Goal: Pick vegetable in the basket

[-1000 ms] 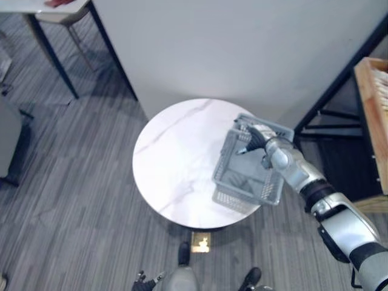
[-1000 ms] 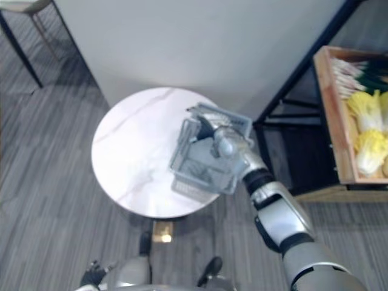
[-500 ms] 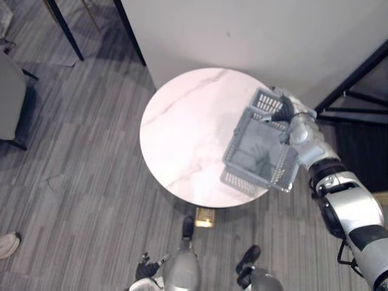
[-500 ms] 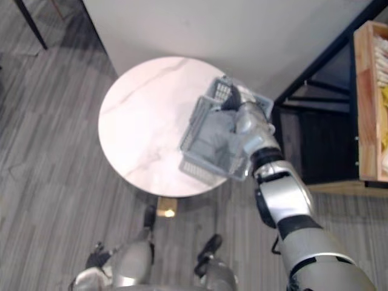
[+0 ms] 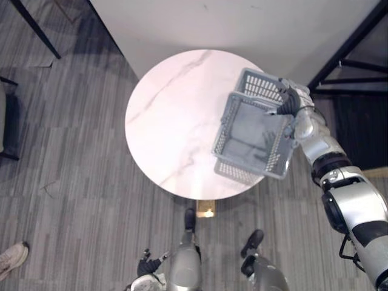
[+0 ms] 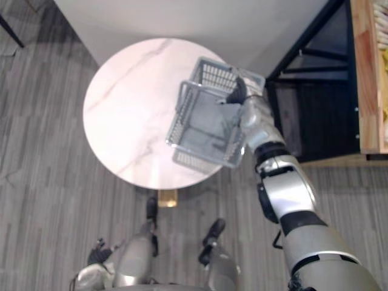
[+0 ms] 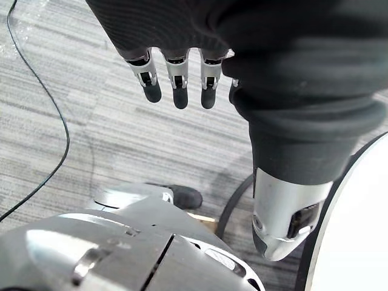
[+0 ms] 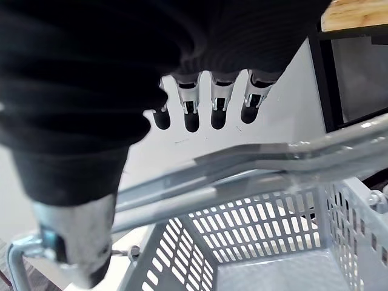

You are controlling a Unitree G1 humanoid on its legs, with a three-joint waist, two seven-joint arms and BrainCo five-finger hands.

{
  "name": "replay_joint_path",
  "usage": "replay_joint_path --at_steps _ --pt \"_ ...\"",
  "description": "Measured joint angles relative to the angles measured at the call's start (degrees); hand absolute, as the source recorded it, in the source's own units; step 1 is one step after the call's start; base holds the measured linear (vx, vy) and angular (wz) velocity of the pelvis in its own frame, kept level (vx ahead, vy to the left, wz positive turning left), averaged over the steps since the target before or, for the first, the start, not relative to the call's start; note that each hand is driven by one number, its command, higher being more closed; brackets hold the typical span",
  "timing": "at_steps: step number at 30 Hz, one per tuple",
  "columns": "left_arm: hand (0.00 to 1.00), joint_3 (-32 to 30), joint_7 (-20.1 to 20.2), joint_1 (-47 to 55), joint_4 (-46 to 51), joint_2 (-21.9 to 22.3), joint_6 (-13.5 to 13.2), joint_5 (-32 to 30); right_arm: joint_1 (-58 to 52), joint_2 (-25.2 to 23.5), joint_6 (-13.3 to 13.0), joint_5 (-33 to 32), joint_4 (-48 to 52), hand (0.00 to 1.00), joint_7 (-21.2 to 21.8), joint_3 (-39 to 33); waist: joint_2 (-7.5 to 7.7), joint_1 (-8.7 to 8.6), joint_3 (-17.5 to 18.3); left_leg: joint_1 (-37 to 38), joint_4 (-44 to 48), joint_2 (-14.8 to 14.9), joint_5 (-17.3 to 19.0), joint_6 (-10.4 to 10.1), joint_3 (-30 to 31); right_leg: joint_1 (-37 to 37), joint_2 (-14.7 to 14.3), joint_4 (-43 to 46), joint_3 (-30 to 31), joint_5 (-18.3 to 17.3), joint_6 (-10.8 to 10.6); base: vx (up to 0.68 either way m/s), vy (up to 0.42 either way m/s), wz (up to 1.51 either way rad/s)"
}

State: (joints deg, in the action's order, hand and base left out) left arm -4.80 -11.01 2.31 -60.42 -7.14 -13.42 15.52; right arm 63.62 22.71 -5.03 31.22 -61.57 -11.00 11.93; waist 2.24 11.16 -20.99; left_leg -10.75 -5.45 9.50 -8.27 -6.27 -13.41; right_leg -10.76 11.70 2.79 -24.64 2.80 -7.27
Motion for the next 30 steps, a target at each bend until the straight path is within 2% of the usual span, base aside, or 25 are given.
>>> replay_joint_path --at_steps 3,14,18,19,30 --pt "0.00 0.20 -0.04 -0.15 0.00 0.17 -0.23 0.00 0.00 -0.03 0.02 0.26 0.00 0.00 0.05 0.49 -0.44 0.02 -0.39 0.00 0.00 0.17 0.00 -0.01 -0.04 -0.04 -0.17 0.00 0.03 0.00 0.01 0.00 0.000 0.00" --pt "0.00 0.81 -0.69 -0.99 0.00 0.06 -0.31 -0.02 0.00 -1.22 -0.01 0.50 0.40 0.00 -0.42 2.14 -0.40 0.23 -2.04 -0.11 0.00 0.00 0.01 -0.03 -0.05 -0.25 0.02 0.09 0.13 0.00 0.00 0.00 0.000 0.00" --pt "0.00 1.08 -1.27 -1.04 0.00 0.05 -0.34 -0.03 0.00 -1.21 0.05 2.52 0.40 0.00 -0.65 2.58 -0.41 0.43 -2.05 -0.41 0.00 -0.04 0.01 -0.03 0.02 -0.69 0.08 0.37 0.15 -0.02 0.00 0.00 0.000 0.00" --pt "0.00 1.08 -1.30 -1.06 0.00 0.05 -0.35 -0.03 0.03 -1.20 0.05 2.52 0.42 1.00 -0.75 2.58 -0.41 0.44 -2.05 -0.57 0.00 -0.04 0.01 -0.03 0.05 -0.86 0.10 0.46 0.15 -0.02 0.00 0.00 0.000 0.00" --pt "0.00 1.07 -1.92 -2.26 -1.10 0.11 -0.30 -0.47 0.09 -0.77 0.87 3.37 -0.07 1.00 -1.06 2.71 -0.39 1.62 -2.07 -1.17 0.01 -0.21 -0.04 -0.01 0.78 -1.96 0.64 2.31 -0.01 -0.49 0.48 0.00 0.001 0.02"
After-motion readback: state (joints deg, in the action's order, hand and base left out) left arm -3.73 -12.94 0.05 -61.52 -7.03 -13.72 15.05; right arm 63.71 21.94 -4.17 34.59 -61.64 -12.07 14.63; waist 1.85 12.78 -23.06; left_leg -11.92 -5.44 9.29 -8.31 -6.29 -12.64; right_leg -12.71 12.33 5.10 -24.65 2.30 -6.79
